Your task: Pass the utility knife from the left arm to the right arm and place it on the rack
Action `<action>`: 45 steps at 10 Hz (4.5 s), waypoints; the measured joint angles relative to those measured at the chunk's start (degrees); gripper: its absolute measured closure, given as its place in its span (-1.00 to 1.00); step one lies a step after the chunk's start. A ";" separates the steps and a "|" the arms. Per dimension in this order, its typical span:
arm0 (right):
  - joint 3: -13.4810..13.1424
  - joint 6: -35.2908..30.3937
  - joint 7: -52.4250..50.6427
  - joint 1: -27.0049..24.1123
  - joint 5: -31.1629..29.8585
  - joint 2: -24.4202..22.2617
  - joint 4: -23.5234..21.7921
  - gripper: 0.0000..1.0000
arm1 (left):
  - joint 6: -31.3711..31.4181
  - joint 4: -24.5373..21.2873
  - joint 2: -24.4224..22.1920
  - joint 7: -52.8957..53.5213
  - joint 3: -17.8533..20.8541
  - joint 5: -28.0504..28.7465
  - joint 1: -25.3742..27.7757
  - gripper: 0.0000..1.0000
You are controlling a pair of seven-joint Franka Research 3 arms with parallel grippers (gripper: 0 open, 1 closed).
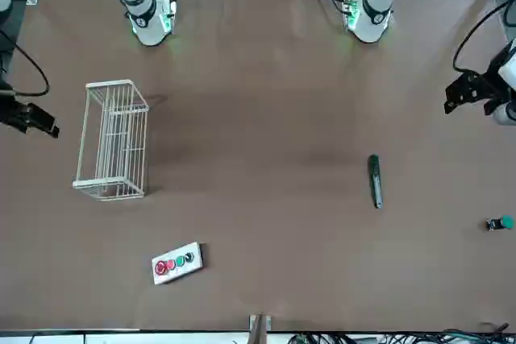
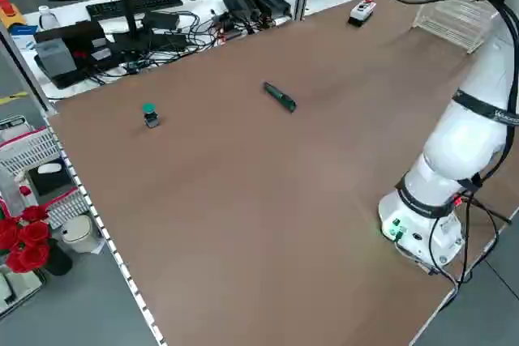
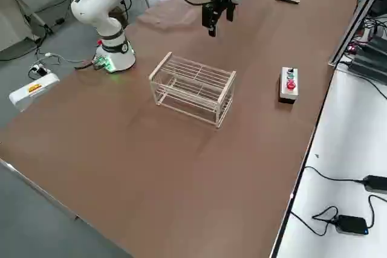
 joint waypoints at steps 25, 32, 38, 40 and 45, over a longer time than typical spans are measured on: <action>1.58 4.29 -0.79 0.00 -0.05 1.06 -0.51 -1.00 | 63.68 -44.50 19.53 -14.73 0.06 -0.53 -1.49 -0.70; 1.89 3.79 -0.79 0.92 -0.07 0.75 0.17 -1.00 | 64.90 -42.83 20.92 -14.73 0.41 0.39 -1.43 -0.49; 1.80 1.60 -0.78 1.12 -0.09 -0.39 2.00 -1.00 | 64.90 -39.85 23.34 -14.77 0.69 2.02 -1.37 -0.31; 1.78 1.61 -0.77 1.12 -0.09 -0.44 2.53 -1.00 | 64.90 -39.44 23.48 -14.76 0.73 3.83 -1.31 -0.24; 1.65 1.59 -0.76 1.11 -0.09 -0.48 3.66 -1.00 | 64.90 -38.34 24.72 -14.79 0.75 6.10 -1.02 -0.03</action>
